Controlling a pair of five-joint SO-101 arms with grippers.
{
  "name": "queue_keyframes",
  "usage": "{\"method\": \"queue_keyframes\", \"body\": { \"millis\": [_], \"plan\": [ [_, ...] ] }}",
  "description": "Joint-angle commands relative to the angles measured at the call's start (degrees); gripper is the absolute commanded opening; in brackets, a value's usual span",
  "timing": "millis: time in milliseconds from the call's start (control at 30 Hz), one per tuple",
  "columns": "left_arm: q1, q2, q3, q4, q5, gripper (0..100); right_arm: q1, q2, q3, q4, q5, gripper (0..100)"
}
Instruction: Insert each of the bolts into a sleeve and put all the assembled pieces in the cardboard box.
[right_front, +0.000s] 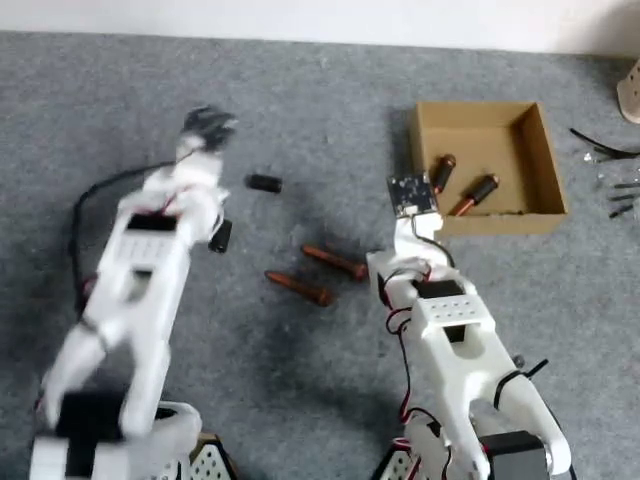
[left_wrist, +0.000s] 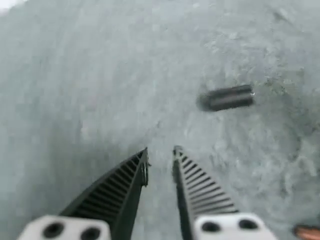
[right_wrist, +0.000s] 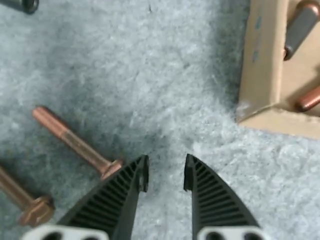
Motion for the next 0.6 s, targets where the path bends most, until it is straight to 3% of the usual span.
{"method": "queue_keyframes", "body": {
  "millis": [0,233,567],
  "plan": [
    [4.44,10.77,-19.12,10.55,-15.21,13,1.10,-1.71,-0.31,-2.95,-0.09,10.6],
    [8.57,27.91,-43.21,31.91,-30.15,21,0.92,-1.71,1.63,-6.64,-0.09,10.6],
    [6.64,42.51,-62.02,37.45,-38.59,21,1.01,-1.71,1.63,-6.64,-0.09,10.6]
  ]
}}
